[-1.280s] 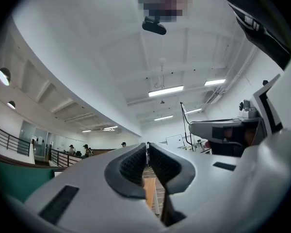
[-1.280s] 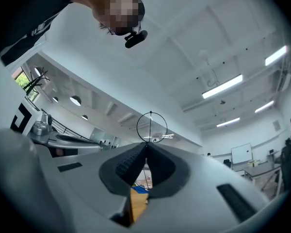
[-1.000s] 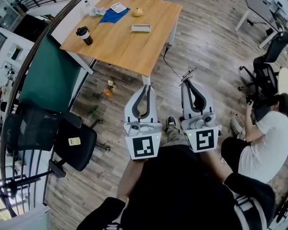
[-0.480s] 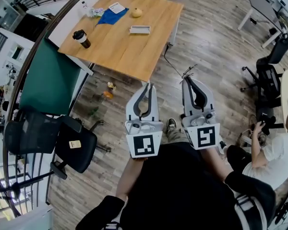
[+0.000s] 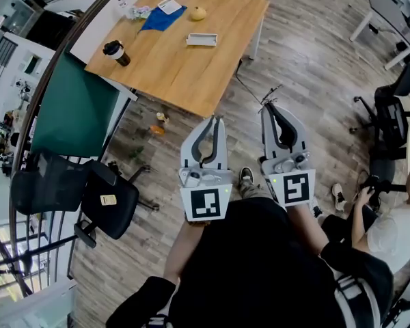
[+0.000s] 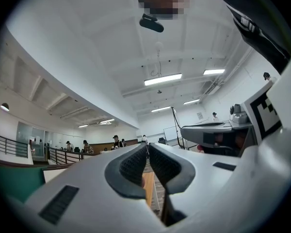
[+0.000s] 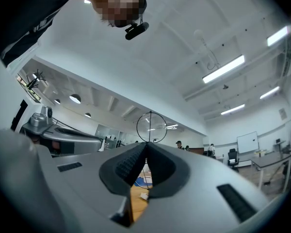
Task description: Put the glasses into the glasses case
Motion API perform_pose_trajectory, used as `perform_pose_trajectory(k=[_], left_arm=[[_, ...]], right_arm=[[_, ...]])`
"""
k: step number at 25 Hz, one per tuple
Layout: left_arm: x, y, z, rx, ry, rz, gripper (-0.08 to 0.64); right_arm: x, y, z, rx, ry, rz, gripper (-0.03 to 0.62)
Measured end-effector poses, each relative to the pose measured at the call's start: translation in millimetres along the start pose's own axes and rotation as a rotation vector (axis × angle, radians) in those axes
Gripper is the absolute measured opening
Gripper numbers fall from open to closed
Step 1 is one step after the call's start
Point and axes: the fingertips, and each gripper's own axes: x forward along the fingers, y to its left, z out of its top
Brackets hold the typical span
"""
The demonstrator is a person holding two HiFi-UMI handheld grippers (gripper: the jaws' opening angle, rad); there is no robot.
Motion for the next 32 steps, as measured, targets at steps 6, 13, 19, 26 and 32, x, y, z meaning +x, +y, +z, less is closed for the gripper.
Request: perform_pose_trajectory(k=[6, 13, 19, 26, 32], left_arm=[[25.8, -13.7, -12.7, 0.026, 0.041, 0.02, 0.038], [64.1, -42.7, -25.8, 0.009, 0.071, 0.033, 0.038], [84.3, -68.5, -39.4, 0.045, 0.106, -0.017, 0.038], [102.8, -70.5, -50.6, -0.008, 0.102, -0.002, 0.038], [126.5, -67.6, -65.2, -0.009, 0.097, -0.023, 0.038]], right_arm=[[10.5, -28.7, -18.9, 0.027, 0.023, 0.037, 0.015], [14.3, -77.6, -35.5, 0.037, 0.037, 0.053, 0.015], [15.0, -108.8, -53.8, 0.02, 0.059, 0.038, 0.014], [20.2, -123.2, -67.2, 0.035, 0.08, 0.041, 0.015], [34.2, -132.9, -78.0, 0.029, 0.084, 0.037, 0.014]])
